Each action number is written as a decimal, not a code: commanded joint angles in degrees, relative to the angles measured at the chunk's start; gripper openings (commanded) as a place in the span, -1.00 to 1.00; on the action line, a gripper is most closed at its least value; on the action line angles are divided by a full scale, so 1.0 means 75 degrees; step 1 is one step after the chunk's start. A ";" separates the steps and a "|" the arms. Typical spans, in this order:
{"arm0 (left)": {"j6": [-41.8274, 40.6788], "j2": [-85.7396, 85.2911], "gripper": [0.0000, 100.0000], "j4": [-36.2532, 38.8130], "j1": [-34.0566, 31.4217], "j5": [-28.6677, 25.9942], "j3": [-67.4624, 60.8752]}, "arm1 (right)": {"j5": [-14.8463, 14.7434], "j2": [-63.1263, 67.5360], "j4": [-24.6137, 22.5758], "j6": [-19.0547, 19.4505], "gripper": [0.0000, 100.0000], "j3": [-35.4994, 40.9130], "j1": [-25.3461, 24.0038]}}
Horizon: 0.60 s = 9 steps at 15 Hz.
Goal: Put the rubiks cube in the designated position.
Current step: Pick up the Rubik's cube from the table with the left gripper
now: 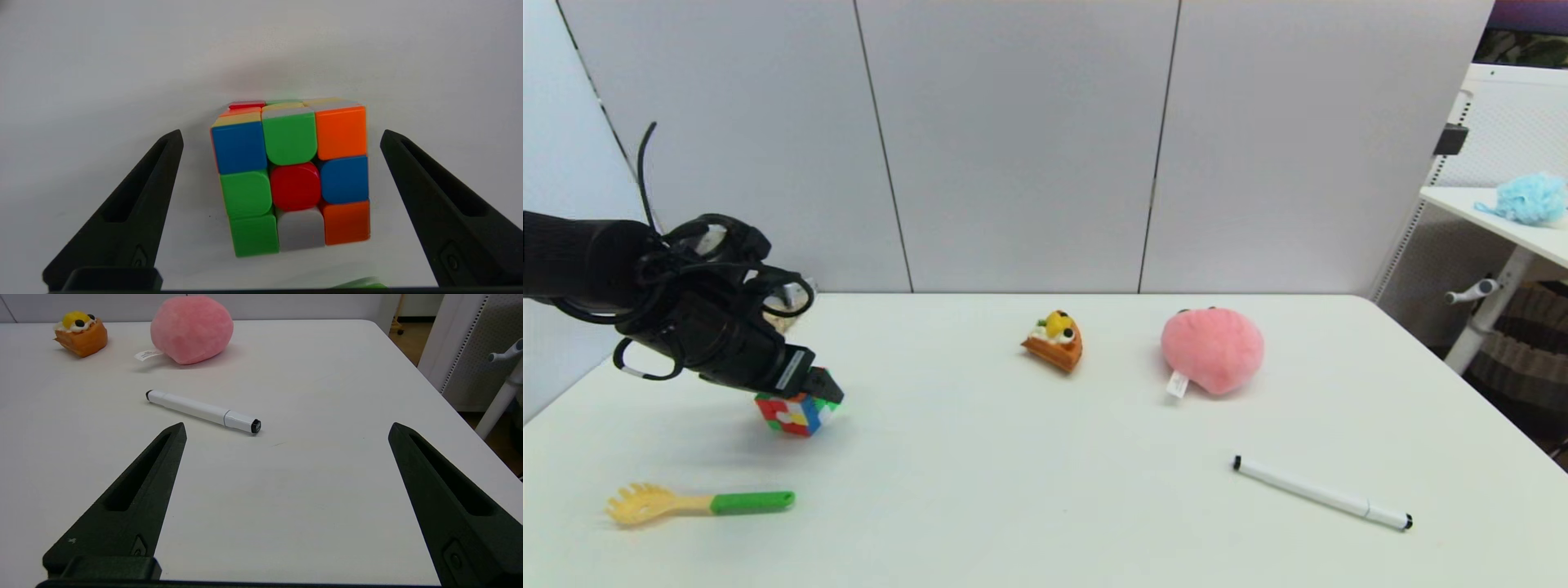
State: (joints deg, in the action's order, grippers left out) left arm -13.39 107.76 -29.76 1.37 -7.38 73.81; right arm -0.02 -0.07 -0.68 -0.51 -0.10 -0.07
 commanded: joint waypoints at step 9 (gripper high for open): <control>-0.0290 0.0327 -1.00 -0.0028 0.0005 0.0034 0.0049 | 0.0003 0.0010 -0.0003 -0.0002 1.00 0.0001 -0.0002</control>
State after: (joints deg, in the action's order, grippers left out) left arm -15.43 110.25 -29.79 1.45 -7.13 74.14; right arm -0.02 -0.07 -0.68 -0.52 -0.10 -0.07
